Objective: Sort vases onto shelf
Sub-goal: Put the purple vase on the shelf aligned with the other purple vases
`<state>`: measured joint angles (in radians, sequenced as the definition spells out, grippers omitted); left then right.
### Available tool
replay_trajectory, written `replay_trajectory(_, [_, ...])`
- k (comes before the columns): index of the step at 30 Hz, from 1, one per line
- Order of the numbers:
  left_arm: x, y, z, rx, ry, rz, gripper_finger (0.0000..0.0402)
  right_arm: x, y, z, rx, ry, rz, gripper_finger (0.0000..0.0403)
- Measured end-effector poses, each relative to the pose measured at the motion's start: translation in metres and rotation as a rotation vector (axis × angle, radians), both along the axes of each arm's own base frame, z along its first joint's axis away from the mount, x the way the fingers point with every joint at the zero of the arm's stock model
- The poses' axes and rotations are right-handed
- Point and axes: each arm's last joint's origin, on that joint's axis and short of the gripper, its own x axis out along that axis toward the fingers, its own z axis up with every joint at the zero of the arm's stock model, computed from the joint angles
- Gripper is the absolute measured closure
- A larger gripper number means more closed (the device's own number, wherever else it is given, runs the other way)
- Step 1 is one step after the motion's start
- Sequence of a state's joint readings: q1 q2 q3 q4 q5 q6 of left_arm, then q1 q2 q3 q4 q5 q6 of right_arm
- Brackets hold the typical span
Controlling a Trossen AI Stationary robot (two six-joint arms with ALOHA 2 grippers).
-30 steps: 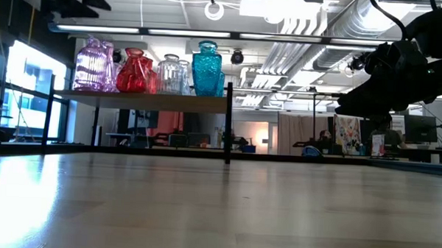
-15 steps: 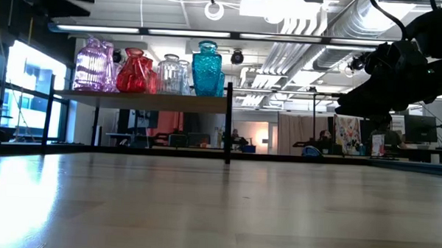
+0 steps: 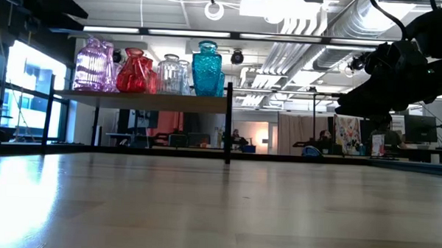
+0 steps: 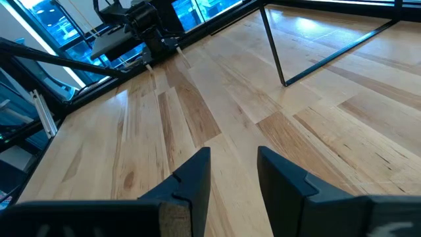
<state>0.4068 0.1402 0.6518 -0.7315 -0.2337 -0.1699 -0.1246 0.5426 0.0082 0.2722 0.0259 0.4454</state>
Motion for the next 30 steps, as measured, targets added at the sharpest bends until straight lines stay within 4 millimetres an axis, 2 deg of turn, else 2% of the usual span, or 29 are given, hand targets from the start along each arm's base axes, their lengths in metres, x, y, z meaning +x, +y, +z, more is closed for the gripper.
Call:
replay_trajectory(8, [0.006,0.004,-0.001,-0.122,-0.050,0.068,0.0183,0.000,0.000,0.000,0.000,0.000,0.000,0.0293])
replay_trajectory(21, [0.024,0.012,-0.012,-0.342,0.012,0.184,0.0183,0.000,0.000,0.000,0.000,0.001,0.000,0.0293])
replay_trajectory(30, [0.028,0.015,-0.014,-0.343,0.038,0.234,0.0183,0.000,0.000,0.000,0.000,0.001,0.000,0.0293])
